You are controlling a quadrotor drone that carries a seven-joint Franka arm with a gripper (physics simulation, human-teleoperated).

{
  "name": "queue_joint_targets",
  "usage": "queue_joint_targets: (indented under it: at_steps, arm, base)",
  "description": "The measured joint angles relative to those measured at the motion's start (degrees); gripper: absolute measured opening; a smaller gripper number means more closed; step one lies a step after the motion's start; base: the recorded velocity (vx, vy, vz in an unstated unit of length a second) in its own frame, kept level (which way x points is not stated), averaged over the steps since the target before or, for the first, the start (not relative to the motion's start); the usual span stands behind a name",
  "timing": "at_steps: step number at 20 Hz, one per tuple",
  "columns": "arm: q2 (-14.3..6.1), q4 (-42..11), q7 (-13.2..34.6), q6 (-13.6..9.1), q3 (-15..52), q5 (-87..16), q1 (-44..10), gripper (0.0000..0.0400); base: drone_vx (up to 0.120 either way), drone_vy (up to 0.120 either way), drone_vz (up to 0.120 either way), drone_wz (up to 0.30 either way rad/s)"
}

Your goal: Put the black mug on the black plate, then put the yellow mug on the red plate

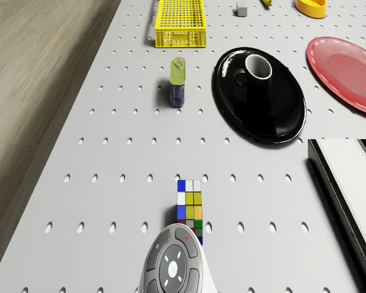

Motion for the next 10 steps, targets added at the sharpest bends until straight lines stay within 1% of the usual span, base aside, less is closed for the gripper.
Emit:
queue_joint_targets:
  at_steps: [2, 4, 7, 10]
  arm:
    - [0.2, 0.0, -0.1, -0.1, 0.0, -0.1, 0.1, 0.0180]
    - [0.3, 0.0, -0.2, -0.3, -0.1, -0.2, 0.3, 0.0153]
    - [0.5, 0.0, -0.4, -0.5, -0.1, -0.3, 0.5, 0.0130]
    - [0.7, -0.1, -0.5, -0.7, -0.2, -0.4, 0.7, 0.0120]
  base:
    - [0.000, 0.000, 0.000, 0.000]
    - [0.000, 0.000, 0.000, 0.000]
    - [0.000, 0.000, 0.000, 0.000]
    - [0.000, 0.000, 0.000, 0.000]
